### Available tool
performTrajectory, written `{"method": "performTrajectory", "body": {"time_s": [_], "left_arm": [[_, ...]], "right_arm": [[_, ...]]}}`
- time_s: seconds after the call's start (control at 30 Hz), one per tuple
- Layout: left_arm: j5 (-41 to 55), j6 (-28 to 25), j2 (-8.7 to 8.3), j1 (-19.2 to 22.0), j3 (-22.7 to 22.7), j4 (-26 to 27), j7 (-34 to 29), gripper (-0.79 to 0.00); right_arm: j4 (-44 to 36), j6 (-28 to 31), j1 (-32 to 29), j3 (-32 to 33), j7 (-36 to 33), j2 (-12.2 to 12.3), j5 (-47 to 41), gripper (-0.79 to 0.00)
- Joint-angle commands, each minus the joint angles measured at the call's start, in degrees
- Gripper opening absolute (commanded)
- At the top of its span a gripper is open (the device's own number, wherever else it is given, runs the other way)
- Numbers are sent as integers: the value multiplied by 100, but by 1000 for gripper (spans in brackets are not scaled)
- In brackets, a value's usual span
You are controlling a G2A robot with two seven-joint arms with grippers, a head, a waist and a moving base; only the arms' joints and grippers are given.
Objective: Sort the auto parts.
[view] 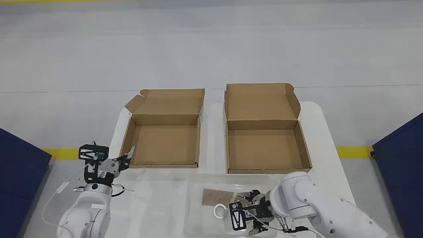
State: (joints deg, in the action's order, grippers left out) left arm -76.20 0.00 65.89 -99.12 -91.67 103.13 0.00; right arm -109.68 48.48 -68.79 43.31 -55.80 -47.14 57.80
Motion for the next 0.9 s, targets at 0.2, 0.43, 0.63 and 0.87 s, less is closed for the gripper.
{"method": "performTrajectory", "body": {"time_s": [0.2,0.43,0.63,0.87], "left_arm": [[0,0,0,0,0,0,0,0],[0,0,0,0,0,0,0,0],[0,0,0,0,0,0,0,0],[0,0,0,0,0,0,0,0]], "right_arm": [[0,0,0,0,0,0,0,0],[447,-148,-20,-130,280,-53,-103,0],[624,-121,63,-226,216,-90,-269,0],[624,-121,63,-226,216,-90,-269,0]]}}
